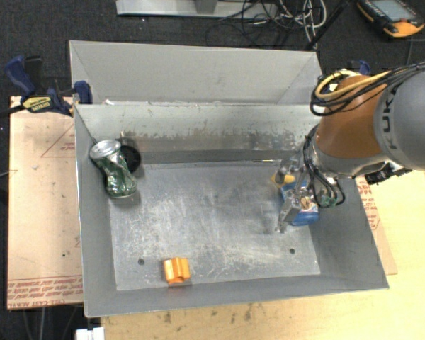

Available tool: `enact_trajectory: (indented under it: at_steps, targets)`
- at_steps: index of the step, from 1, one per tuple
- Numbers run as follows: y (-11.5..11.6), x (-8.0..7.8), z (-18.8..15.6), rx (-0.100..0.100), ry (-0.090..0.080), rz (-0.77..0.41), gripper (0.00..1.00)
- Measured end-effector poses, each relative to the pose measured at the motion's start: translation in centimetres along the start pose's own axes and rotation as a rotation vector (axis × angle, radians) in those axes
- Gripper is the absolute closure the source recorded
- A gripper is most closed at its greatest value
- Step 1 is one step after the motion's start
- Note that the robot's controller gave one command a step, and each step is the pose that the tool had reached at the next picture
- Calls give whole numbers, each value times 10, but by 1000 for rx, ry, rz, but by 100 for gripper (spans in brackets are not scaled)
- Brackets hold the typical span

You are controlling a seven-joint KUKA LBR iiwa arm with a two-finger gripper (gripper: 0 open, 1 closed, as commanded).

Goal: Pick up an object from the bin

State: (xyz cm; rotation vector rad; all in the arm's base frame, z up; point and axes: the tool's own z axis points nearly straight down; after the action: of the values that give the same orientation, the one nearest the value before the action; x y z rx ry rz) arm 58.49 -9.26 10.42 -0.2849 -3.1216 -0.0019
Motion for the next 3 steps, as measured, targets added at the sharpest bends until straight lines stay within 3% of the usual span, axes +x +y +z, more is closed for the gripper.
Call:
enact_trajectory:
  at_steps: [1, 2, 3]
  targets:
    - [-28, -9, -11, 0, -11, -99, 0]
    - [-49, -19, 18, -1, -7, -248, 0]
    - [-41, -18, 21, -20, -20, 334, 100]
